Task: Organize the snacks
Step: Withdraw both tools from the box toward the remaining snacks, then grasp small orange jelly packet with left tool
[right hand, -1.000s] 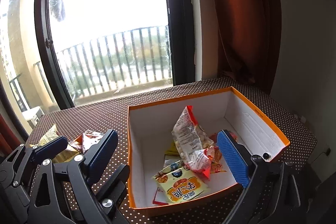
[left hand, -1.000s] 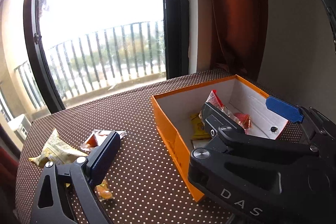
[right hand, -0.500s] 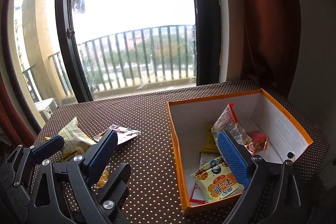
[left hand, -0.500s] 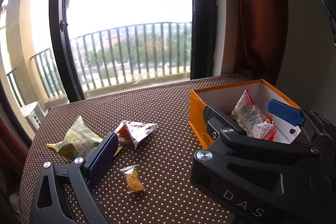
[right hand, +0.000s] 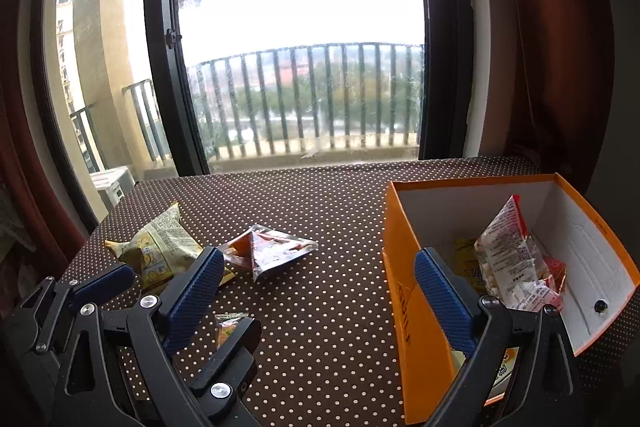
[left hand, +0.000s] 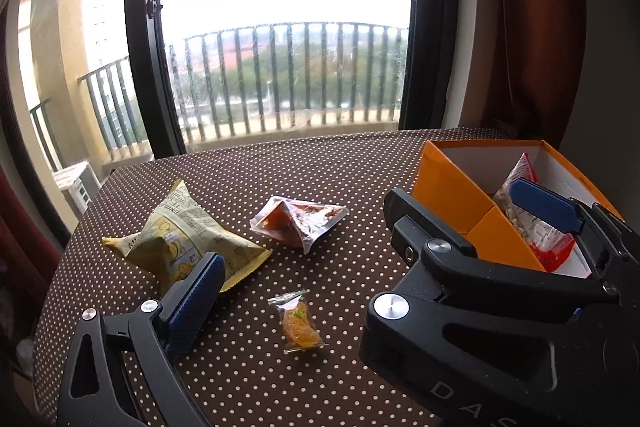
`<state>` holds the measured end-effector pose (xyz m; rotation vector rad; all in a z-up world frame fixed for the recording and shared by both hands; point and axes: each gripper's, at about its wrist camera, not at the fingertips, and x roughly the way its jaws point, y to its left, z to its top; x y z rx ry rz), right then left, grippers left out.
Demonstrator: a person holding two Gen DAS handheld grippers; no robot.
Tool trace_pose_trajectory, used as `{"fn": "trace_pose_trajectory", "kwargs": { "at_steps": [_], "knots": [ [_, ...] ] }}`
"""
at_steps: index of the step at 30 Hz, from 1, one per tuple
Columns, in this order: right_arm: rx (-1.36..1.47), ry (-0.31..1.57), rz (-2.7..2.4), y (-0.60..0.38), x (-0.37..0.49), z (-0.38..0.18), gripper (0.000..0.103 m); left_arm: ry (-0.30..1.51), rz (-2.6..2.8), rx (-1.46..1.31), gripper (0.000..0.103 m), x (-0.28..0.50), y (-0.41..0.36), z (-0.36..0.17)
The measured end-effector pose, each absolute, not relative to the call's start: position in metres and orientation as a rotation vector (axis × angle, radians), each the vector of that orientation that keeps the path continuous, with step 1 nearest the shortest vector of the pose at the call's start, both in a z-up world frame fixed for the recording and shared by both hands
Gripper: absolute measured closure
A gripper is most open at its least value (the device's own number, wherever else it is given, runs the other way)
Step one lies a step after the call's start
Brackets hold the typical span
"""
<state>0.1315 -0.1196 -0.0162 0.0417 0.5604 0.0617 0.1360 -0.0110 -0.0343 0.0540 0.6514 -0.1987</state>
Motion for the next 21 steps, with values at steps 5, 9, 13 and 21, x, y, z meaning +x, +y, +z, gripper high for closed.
{"fn": "trace_pose_trajectory", "kwargs": {
  "at_steps": [5, 9, 13, 21],
  "knots": [
    [0.051, 0.596, 0.091, -0.11, 0.143, -0.034, 0.005, 0.675, -0.171, 0.044, 0.004, 0.138, -0.006, -0.046],
    [0.044, 0.616, 0.106, -0.103, 0.149, -0.047, 0.005, 0.708, -0.154, 0.034, 0.004, 0.143, -0.003, -0.058],
    [0.039, 0.647, 0.117, -0.099, 0.157, -0.061, 0.006, 0.741, -0.143, 0.025, 0.006, 0.148, -0.001, -0.072],
    [0.026, 0.741, 0.12, -0.097, 0.173, -0.088, 0.023, 0.812, -0.143, 0.014, 0.017, 0.162, -0.001, -0.098]
  ]
}}
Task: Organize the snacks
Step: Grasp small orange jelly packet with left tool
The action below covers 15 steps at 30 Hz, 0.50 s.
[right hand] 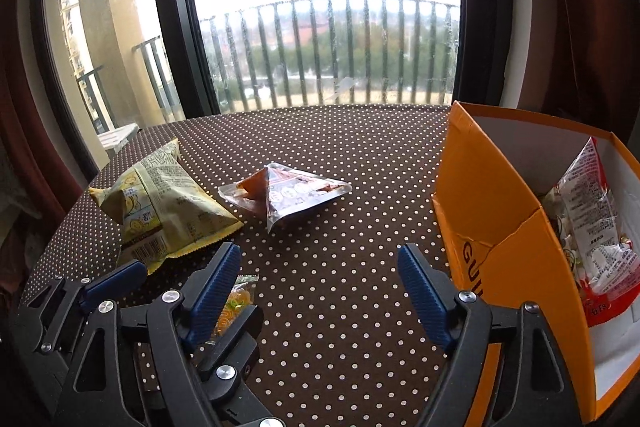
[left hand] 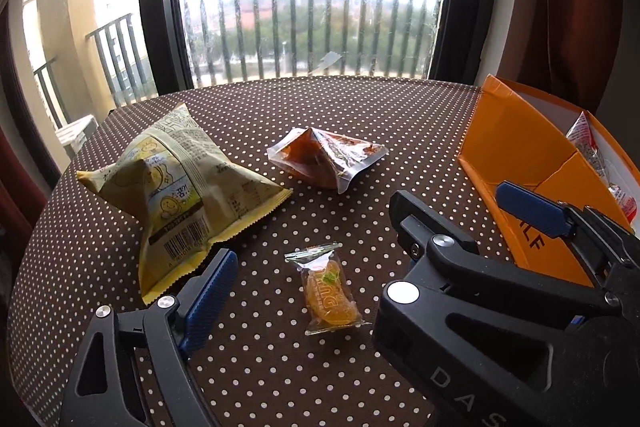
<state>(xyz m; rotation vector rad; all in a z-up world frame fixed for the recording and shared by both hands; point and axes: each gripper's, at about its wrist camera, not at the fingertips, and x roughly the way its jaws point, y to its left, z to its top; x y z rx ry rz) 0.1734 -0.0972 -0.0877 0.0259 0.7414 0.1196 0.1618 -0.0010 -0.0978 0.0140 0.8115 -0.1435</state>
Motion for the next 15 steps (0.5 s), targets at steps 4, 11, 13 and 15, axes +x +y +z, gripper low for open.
{"fn": "trace_pose_trajectory", "kwargs": {
  "at_steps": [4, 11, 13, 15],
  "knots": [
    [0.025, 0.799, 0.118, -0.098, 0.183, -0.102, 0.028, 0.845, -0.127, 0.006, 0.021, 0.171, -0.001, -0.113],
    [0.03, 0.861, 0.114, -0.101, 0.191, -0.12, 0.028, 0.904, -0.129, 0.005, 0.048, 0.178, -0.005, -0.134],
    [0.029, 0.872, 0.113, -0.101, 0.191, -0.124, 0.028, 0.927, -0.14, -0.007, 0.058, 0.179, -0.005, -0.14],
    [0.026, 0.88, 0.114, -0.102, 0.191, -0.126, 0.028, 0.921, -0.132, -0.002, 0.063, 0.177, -0.005, -0.142]
  ]
}}
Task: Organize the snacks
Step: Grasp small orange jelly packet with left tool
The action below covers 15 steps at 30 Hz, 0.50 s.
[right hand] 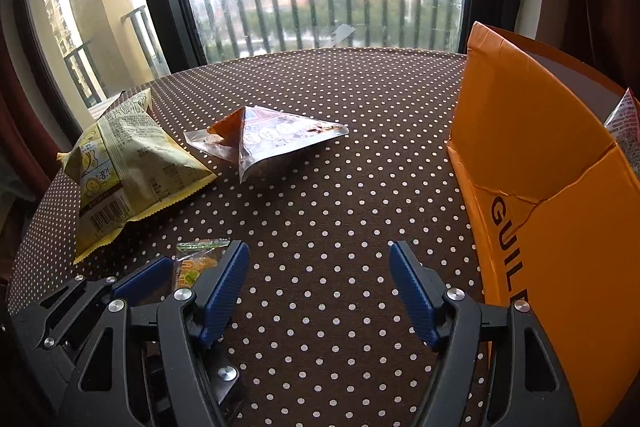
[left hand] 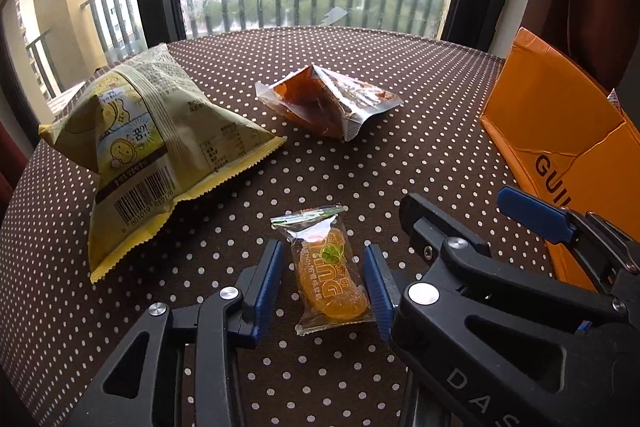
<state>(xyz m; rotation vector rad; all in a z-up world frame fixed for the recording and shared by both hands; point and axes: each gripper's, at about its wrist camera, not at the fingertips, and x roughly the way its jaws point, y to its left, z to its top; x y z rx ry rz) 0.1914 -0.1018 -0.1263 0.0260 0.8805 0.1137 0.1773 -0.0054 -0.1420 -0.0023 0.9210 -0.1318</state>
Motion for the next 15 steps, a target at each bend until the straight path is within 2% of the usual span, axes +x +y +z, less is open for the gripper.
{"fn": "trace_pose_trajectory", "kwargs": {
  "at_steps": [1, 5, 15],
  "knots": [
    [0.027, 0.885, 0.115, -0.102, 0.192, -0.128, 0.028, 0.924, -0.129, 0.002, 0.064, 0.177, -0.006, -0.143],
    [0.039, 0.903, 0.123, -0.104, 0.193, -0.131, 0.027, 0.922, -0.148, 0.011, 0.078, 0.175, -0.008, -0.144],
    [0.048, 0.872, 0.146, -0.103, 0.185, -0.12, 0.027, 0.883, -0.118, 0.007, 0.08, 0.167, -0.004, -0.129]
  ]
}}
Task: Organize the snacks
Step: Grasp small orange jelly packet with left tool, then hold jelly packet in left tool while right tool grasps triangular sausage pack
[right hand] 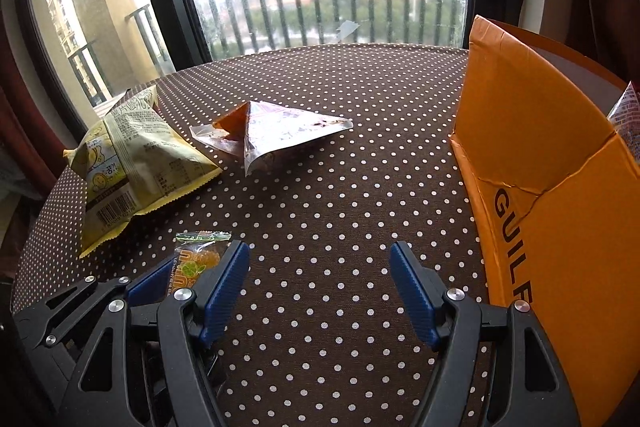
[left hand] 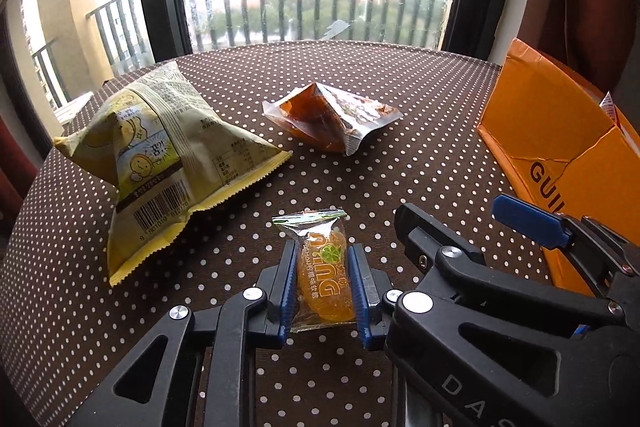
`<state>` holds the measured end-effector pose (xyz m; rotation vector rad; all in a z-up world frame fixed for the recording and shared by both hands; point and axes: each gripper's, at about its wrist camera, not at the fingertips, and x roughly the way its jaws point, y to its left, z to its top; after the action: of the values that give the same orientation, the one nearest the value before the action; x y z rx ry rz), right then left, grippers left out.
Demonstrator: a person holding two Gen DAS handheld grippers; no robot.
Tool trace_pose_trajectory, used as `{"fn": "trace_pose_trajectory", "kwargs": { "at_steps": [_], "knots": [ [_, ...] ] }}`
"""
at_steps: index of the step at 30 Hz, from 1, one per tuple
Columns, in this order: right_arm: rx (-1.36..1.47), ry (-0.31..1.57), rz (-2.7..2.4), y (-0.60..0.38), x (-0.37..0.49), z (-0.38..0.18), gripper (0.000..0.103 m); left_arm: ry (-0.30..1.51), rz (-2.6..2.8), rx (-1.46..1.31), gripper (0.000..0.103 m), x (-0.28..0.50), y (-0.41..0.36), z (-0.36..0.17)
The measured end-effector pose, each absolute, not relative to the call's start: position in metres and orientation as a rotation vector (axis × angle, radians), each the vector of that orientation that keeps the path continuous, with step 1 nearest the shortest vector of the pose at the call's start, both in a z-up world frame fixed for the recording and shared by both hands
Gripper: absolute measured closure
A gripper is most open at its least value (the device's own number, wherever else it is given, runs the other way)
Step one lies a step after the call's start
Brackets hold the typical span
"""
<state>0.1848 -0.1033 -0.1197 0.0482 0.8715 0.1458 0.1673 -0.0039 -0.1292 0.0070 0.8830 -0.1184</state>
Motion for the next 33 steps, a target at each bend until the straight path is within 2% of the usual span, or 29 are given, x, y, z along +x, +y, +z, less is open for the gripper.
{"fn": "trace_pose_trajectory", "kwargs": {
  "at_steps": [17, 29, 31, 33],
  "knots": [
    [0.1, 0.739, 0.195, -0.085, 0.215, -0.067, 0.027, 0.757, -0.056, 0.044, 0.08, 0.202, 0.015, -0.075],
    [0.171, 0.78, 0.186, -0.082, 0.273, -0.069, 0.026, 0.761, -0.064, 0.077, 0.08, 0.256, 0.021, -0.066],
    [0.139, 0.774, 0.161, -0.08, 0.278, -0.071, 0.02, 0.765, -0.063, 0.084, 0.08, 0.261, 0.023, -0.07],
    [0.128, 0.787, 0.16, -0.079, 0.286, -0.076, 0.019, 0.788, -0.066, 0.079, 0.08, 0.266, 0.024, -0.074]
  ]
}}
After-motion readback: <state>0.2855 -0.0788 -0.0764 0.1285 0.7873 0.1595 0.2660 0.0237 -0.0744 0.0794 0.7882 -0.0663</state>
